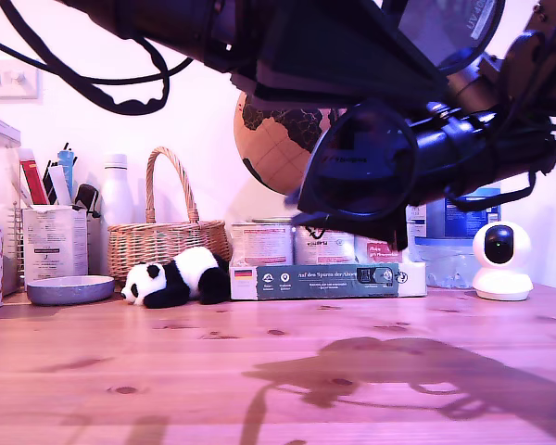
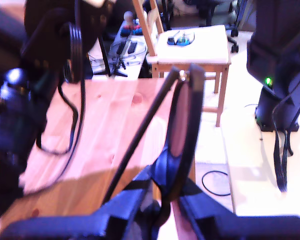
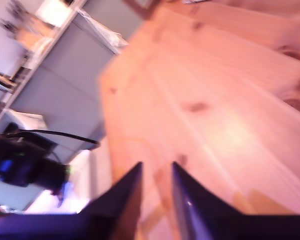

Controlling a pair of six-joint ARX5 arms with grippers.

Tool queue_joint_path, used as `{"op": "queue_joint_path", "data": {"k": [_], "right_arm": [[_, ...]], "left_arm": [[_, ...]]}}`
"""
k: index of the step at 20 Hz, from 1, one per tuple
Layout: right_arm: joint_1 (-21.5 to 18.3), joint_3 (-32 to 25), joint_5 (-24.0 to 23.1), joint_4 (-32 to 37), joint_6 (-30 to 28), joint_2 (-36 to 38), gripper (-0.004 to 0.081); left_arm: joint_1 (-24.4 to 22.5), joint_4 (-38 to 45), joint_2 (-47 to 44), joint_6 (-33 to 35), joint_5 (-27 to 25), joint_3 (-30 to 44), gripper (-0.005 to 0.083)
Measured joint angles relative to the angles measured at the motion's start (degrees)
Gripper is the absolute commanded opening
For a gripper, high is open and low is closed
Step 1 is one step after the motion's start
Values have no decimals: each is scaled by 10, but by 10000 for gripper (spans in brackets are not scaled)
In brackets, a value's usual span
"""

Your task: Pick up the sunglasses and close them, then place them back on the table

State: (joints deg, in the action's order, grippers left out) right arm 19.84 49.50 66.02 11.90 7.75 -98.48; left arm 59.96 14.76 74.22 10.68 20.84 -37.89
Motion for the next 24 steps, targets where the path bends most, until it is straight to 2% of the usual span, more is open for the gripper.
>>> {"op": "queue_joint_path", "data": {"k": [5,9,14,17,20,24], "right_arm": [[1,0,140,25,14,0,192],[1,0,196,14,14,0,192],[1,0,233,-11,14,0,192],[1,0,234,-37,15,0,191],[1,0,234,-58,14,0,135],[1,0,234,-66,14,0,121]], "left_arm": [[-12,-8,0,0,1,0,-24],[-24,-9,0,1,11,0,-24],[-48,-31,0,7,14,0,-24],[-65,-37,0,11,16,0,-24],[-81,-39,0,15,24,0,-24],[-106,-43,0,17,34,0,-24]]}}
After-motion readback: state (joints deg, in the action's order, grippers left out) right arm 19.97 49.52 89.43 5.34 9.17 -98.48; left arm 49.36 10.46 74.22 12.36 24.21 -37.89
